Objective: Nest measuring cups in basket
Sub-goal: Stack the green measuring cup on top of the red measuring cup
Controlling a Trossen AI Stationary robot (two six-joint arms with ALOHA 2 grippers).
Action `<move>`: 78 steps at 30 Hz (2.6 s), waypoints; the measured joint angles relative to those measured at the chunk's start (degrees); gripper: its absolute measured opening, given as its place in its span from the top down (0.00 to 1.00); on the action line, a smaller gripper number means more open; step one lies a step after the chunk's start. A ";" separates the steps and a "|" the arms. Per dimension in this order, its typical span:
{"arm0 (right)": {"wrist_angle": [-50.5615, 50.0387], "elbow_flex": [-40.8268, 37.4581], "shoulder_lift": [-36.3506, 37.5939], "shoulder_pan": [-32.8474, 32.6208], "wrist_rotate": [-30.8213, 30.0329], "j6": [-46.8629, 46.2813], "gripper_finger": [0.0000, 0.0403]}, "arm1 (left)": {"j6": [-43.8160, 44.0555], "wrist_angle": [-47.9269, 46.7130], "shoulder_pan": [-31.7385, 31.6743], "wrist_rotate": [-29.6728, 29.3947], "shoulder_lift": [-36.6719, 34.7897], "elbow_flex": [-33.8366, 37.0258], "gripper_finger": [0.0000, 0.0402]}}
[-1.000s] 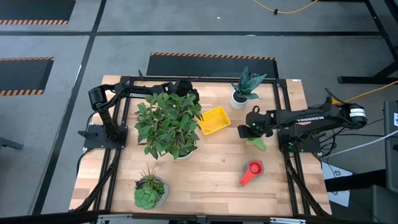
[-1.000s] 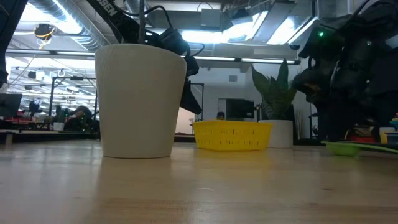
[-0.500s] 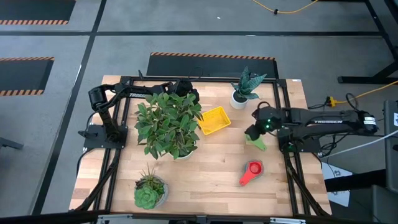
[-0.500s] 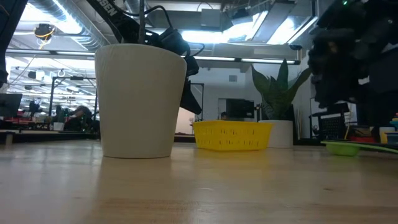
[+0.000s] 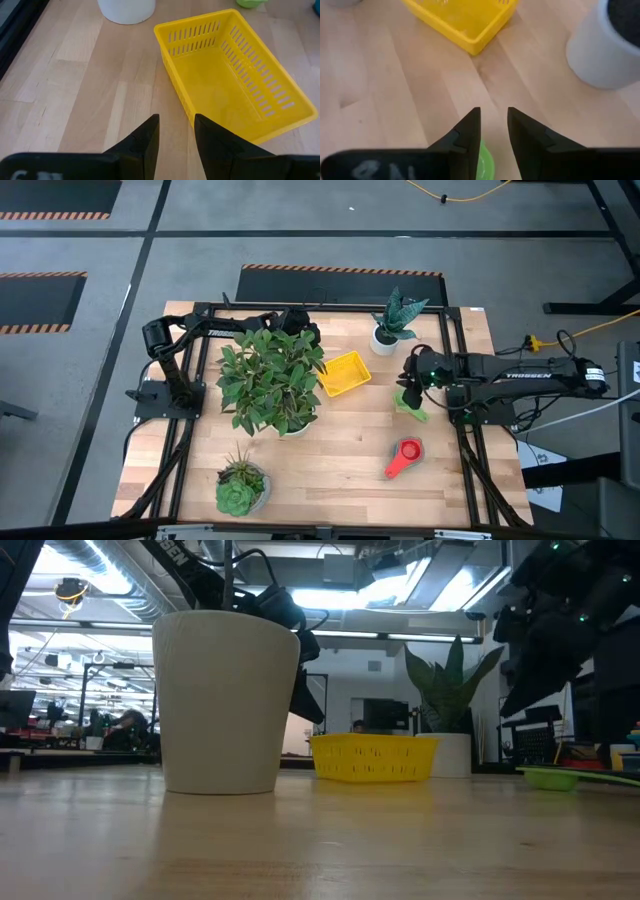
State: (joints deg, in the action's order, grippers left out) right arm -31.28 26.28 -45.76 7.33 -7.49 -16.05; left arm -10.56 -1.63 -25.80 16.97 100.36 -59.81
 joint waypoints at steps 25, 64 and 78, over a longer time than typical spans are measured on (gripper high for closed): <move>0.32 0.00 -16.23 -0.02 3.06 1.30 0.75 | 0.12 0.01 0.02 0.00 0.00 0.00 0.71; 1.02 -0.61 -21.21 -0.02 4.70 1.42 0.75 | -0.02 -0.02 0.85 0.00 0.00 0.00 0.71; 1.21 -0.61 -21.22 -0.01 4.66 1.32 0.86 | -0.03 -0.02 0.85 0.00 0.00 0.00 0.71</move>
State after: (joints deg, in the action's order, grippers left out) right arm -30.08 25.67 -66.98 7.32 -2.83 -14.73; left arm -10.59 -1.65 -24.95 16.97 100.36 -59.81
